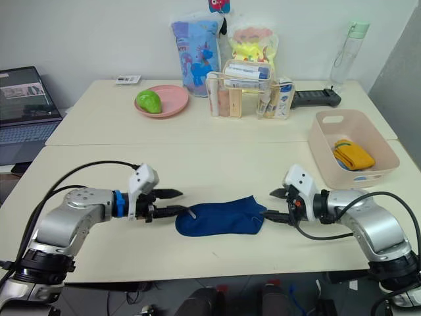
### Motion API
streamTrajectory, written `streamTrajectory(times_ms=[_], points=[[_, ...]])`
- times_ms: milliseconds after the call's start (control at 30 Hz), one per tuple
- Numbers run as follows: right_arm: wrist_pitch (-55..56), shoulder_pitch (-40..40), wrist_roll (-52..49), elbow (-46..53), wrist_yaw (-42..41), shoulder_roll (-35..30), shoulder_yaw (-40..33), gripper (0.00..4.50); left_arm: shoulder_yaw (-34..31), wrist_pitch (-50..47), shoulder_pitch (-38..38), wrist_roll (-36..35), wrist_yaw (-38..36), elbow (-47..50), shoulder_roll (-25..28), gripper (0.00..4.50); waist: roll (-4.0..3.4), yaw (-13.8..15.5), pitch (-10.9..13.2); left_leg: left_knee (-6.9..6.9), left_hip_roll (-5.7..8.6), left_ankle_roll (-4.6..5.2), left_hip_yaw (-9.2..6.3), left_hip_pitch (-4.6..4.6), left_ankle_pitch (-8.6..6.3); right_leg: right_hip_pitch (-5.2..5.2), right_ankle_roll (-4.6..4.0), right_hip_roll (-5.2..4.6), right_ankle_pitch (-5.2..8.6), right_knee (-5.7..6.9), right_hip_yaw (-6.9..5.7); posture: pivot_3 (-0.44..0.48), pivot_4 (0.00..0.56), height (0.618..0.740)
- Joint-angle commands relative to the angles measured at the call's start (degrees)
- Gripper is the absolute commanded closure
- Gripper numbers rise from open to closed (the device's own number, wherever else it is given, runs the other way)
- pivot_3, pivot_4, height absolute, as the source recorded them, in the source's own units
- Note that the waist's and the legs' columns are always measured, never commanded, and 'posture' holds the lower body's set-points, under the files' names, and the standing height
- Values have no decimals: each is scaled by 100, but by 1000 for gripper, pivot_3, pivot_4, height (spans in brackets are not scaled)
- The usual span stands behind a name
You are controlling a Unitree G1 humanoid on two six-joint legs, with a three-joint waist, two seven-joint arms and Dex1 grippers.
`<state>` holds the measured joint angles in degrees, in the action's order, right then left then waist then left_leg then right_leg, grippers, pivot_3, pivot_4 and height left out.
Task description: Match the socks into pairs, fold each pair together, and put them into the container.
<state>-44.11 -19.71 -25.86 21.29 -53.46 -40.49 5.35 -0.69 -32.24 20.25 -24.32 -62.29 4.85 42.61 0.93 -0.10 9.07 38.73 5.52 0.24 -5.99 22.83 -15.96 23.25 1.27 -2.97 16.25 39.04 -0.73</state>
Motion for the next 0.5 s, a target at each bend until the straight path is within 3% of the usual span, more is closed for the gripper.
streamTrajectory(times_ms=[33,100,367,433,500], points=[[317,-212,40,140,183,256,35,1031,-148,141,135,-140,144,326,-134,1691,0,-1,0,0,0,0,1,0,0,0,0,0,0,0,0,0,150,740],[861,-278,476,-38,226,481,481,1004,-3,320,117,-78,177,521,-248,2078,0,-1,0,0,1,0,2,0,0,0,0,0,0,0,1,0,150,740],[2237,-423,1549,-1182,488,1292,1379,3730,644,859,-421,327,368,1031,-531,4497,1,-7,-1,0,2,-3,4,-1,1,2,0,1,0,1,3,0,150,740],[2504,-346,1751,-1572,584,1381,1452,4454,903,1344,-633,772,536,792,-596,4500,0,-4,-1,1,2,-3,3,-2,1,2,0,1,0,1,2,0,150,740],[2732,-251,1934,-1872,634,1397,1464,4454,1075,1731,-802,1134,651,509,-621,4500,0,-2,-1,0,3,-3,4,-7,1,-2,0,1,0,0,3,0,150,740]])
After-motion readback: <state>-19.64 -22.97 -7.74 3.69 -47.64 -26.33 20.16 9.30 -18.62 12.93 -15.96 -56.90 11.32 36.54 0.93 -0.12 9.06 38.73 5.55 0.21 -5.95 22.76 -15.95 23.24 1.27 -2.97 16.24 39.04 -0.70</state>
